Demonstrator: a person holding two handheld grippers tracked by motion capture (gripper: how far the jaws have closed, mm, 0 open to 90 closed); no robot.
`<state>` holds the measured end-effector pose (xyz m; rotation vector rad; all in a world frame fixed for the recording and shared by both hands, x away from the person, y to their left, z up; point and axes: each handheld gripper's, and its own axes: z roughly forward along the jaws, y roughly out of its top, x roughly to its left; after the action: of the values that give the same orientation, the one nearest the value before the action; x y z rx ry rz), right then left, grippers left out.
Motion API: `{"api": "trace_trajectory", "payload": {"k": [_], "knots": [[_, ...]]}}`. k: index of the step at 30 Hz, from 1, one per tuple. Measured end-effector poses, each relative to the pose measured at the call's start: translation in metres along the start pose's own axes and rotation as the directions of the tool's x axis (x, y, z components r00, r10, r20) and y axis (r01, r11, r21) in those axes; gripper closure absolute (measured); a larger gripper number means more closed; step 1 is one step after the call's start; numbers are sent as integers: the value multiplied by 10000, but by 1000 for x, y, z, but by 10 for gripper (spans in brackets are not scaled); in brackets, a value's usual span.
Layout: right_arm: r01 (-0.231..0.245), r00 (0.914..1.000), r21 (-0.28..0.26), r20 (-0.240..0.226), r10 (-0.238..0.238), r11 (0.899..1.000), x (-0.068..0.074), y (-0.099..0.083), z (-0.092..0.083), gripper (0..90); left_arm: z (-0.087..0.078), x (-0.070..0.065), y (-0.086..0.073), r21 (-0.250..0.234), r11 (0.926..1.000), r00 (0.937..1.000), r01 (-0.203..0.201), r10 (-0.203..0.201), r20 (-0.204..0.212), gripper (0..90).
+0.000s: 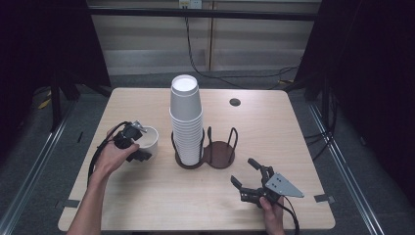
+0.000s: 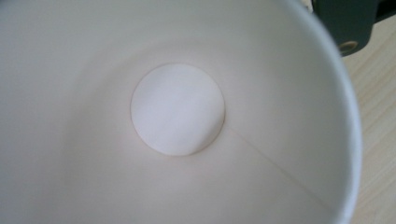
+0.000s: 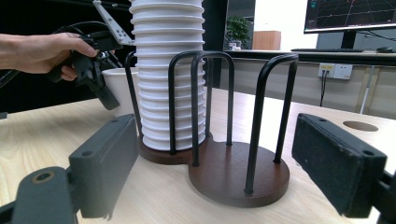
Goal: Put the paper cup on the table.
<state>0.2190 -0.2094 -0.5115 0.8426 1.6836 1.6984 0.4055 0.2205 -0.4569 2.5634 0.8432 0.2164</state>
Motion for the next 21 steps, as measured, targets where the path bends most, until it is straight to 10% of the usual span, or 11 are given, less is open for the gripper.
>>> {"api": "trace_trajectory", "payload": {"k": [11, 21], "knots": [[14, 10000, 11, 15, -14, 10000, 0, 0, 0, 139, -7, -1, -16, -737, 9971, 9998, 207, -210, -35, 161], [15, 10000, 6, 14, -15, 10000, 0, 0, 0, 138, -24, -6, -37, -2553, 9625, 9958, 914, -877, 258, 161]]}}
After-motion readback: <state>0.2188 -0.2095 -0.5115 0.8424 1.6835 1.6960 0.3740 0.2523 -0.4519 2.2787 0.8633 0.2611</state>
